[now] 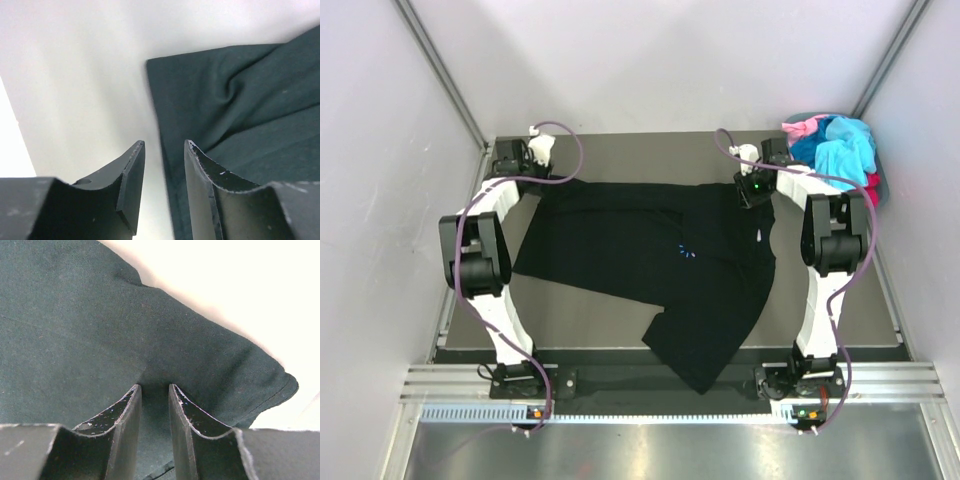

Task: Fold and stack the t-shirts
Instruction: Fold the tshirt

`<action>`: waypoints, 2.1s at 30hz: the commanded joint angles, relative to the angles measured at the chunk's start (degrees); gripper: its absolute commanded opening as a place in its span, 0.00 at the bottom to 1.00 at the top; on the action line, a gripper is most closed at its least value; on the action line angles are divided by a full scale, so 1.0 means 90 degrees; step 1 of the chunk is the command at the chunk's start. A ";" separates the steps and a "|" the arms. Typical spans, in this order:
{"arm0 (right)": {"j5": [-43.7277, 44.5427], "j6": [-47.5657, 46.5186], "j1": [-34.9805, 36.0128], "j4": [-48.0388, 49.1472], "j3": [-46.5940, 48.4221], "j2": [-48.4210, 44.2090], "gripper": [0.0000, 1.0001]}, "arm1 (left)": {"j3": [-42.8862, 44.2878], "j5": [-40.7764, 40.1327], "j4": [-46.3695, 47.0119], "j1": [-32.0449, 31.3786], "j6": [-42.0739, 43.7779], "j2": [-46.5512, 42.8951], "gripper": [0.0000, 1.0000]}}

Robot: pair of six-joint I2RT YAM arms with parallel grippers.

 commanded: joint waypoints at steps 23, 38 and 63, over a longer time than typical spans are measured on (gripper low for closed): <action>-0.0110 0.0024 -0.0118 0.0007 0.0223 0.0124 0.30 | 0.0233 0.0648 -0.1011 0.0036 0.0187 0.0371 0.44; -0.0130 0.0044 -0.0118 -0.0022 0.0194 0.0105 0.30 | 0.0331 0.0647 -0.1519 0.0027 0.0451 0.0363 0.00; -0.0257 0.0034 -0.0196 -0.0237 -0.0079 -0.0499 0.30 | -0.2619 -0.0670 0.0981 0.0026 0.3118 -0.1210 0.15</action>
